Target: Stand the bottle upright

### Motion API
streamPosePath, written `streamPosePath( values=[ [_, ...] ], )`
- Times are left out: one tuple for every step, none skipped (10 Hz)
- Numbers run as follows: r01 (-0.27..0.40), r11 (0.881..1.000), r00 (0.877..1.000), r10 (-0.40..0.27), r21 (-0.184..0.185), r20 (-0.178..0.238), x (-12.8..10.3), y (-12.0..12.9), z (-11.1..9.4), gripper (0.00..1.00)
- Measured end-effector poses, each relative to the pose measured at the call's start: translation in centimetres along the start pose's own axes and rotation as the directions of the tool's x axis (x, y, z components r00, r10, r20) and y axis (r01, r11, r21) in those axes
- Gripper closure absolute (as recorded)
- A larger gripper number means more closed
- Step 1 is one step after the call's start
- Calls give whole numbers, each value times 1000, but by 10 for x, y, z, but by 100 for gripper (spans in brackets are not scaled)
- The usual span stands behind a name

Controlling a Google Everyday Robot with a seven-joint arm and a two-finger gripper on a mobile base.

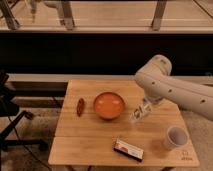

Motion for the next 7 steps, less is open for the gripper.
streamPosePath(
  values=[
    [3, 1000, 1000, -3, 2, -9, -1, 1, 3, 100],
    [5, 1000, 1000, -5, 2, -13, -2, 2, 6, 100],
    [8, 1000, 1000, -8, 1, -15, -4, 3, 9, 100],
    [8, 1000, 1000, -8, 0, -20, -4, 3, 12, 100],
    [11, 1000, 1000, -11, -1, -24, -5, 3, 14, 100],
    [16, 1000, 999, -16, -9, -29, -6, 5, 17, 100],
    [19, 1000, 999, -19, -13, -30, -6, 5, 18, 100]
  ],
)
